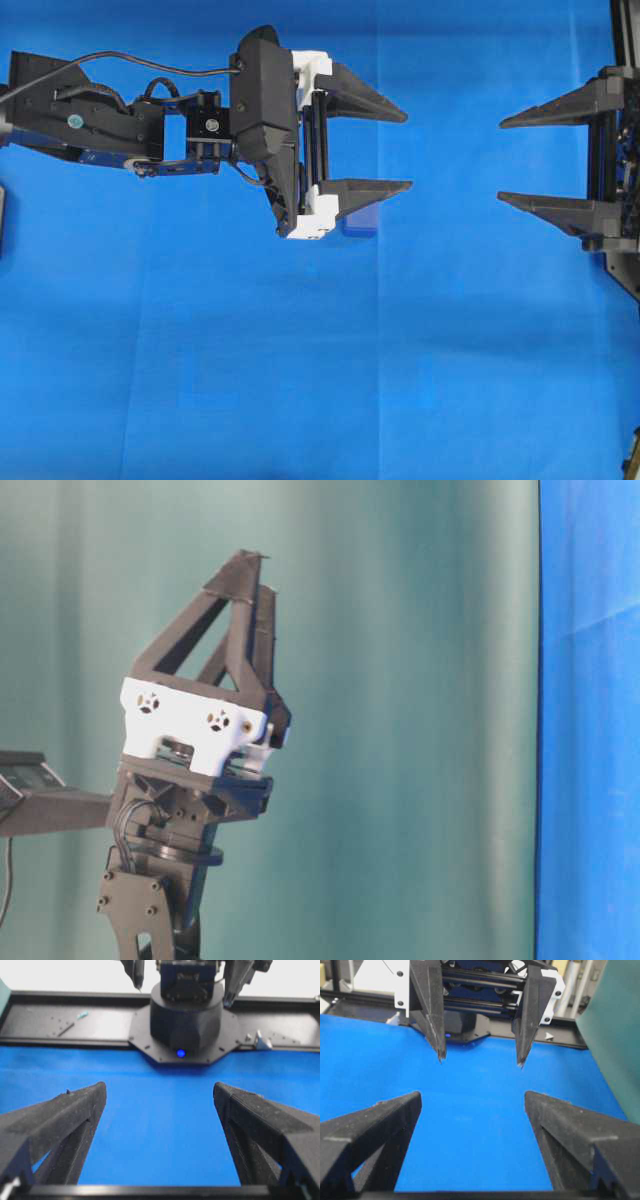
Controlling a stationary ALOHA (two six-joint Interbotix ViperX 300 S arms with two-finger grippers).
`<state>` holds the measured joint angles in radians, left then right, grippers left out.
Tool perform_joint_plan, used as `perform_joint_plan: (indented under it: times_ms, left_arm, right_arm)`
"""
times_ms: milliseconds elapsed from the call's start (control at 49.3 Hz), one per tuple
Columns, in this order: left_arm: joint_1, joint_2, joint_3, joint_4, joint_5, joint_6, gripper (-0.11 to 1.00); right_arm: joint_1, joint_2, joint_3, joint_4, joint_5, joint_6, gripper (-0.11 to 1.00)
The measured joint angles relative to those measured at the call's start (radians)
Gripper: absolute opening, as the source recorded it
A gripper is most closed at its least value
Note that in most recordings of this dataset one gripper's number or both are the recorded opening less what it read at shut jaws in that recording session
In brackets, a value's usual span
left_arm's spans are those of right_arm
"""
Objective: Handover the blue block to the right arm after grasping it with the left arm, then place it in the designated position.
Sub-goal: 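Move the left gripper right and down over the blue cube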
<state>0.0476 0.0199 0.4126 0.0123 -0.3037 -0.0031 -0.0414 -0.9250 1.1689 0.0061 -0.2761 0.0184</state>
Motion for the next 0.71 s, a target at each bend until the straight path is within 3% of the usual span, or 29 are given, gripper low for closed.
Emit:
perform_joint_plan:
  times_ms: [243, 709]
  left_arm:
    - [-0.005, 0.012, -0.078, 0.0, 0.222, 0.008, 0.91]
    - [-0.021, 0.129, -0.347, 0.002, 0.813, 0.014, 0.91]
  right_arm:
    - [0.0, 0.002, 0.0, 0.0, 0.0, 0.0, 0.97]
    - [0.0, 0.003, 0.0, 0.0, 0.0, 0.0, 0.97]
